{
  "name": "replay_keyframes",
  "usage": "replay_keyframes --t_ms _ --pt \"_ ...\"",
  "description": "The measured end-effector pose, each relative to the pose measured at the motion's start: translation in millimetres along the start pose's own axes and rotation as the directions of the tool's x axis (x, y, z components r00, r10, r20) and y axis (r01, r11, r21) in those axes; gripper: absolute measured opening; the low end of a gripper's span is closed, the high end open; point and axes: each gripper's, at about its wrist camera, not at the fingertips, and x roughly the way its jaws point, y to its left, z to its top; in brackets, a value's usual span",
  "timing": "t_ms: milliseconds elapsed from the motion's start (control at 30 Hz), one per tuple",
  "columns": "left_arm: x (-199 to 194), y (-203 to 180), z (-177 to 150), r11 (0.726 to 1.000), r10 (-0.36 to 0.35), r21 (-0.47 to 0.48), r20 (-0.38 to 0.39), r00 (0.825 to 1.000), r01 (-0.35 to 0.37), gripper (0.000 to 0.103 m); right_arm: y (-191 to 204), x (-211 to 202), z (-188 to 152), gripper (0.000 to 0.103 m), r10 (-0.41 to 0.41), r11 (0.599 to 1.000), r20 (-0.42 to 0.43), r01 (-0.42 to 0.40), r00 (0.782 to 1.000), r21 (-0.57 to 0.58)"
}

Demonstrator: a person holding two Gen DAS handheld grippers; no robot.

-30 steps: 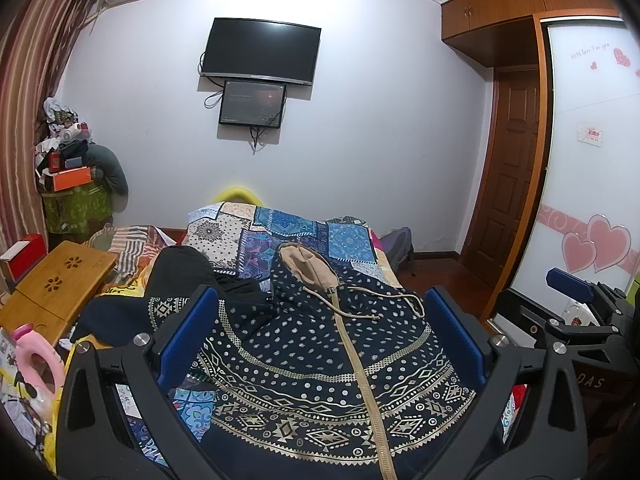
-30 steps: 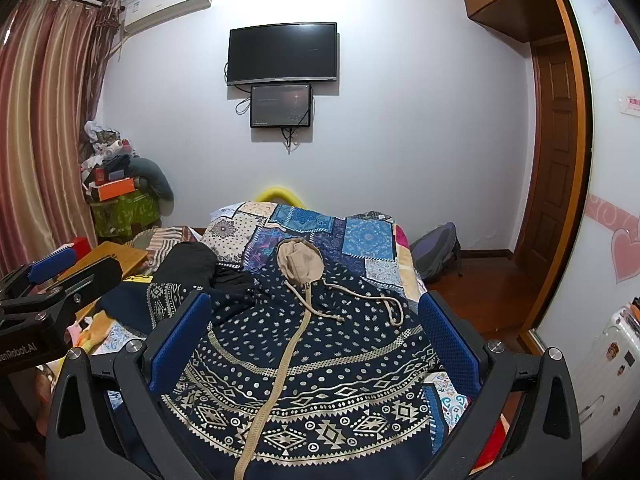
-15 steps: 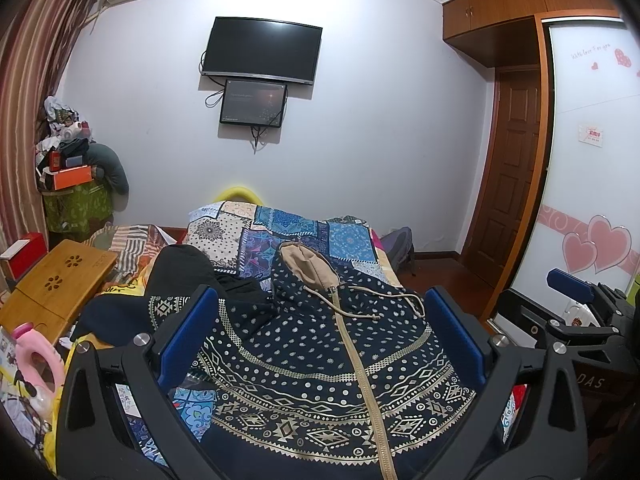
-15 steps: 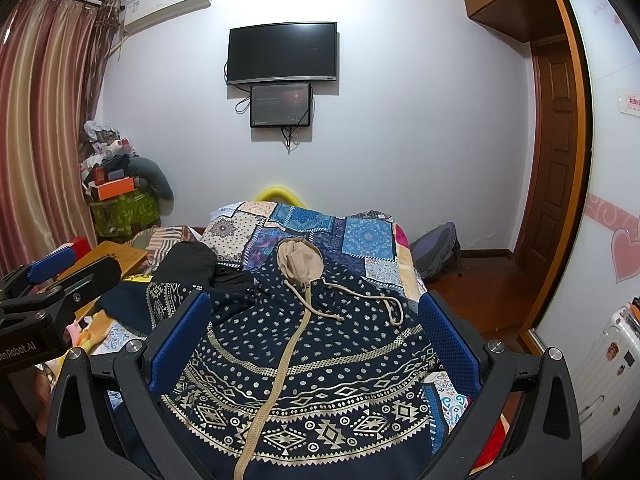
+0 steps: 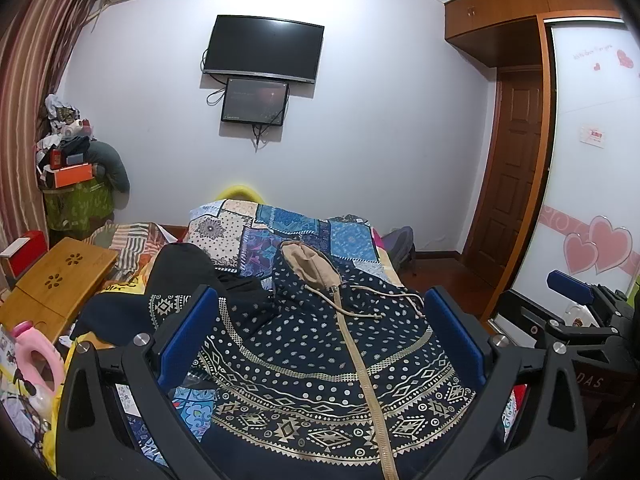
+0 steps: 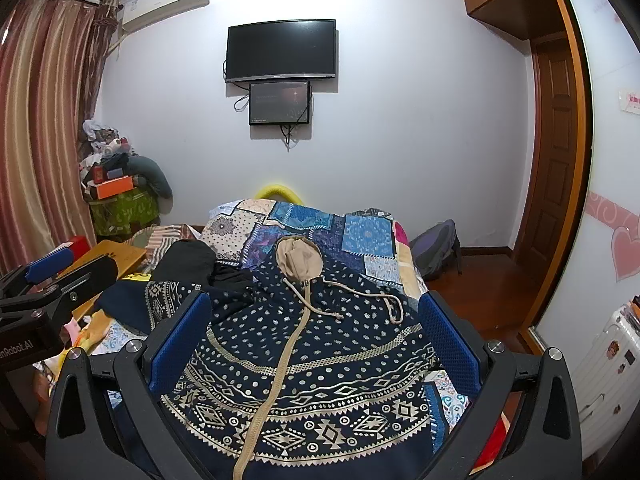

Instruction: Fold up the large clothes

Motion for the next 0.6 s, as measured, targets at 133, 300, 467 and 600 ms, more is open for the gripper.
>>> replay_keyframes --t_ms 133,300,467,600 --pt "6 4 0 1.000 0.003 -0.007 -0.010 1.000 -0.003 0.103 0 4 -1 0.103 -0.003 1.000 -0.013 0.003 1.000 0.002" --pt "16 14 2 1.000 0.009 -0.022 -0.024 1.000 -0.009 0.103 0 14 3 0.103 -0.010 1.000 -0.036 0.010 0.999 -0.001" --pt "30 33 6 0.998 0.049 -0.026 -0.020 0.999 -0.050 0.103 -1 34 8 0.103 -0.015 1.000 -0.068 0.016 0.998 0.006" --pt "48 59 7 0.991 0.128 -0.030 -0.034 0.991 -0.129 0.103 -1 56 7 0.103 -0.022 1.000 -0.115 0.023 0.993 0.008"
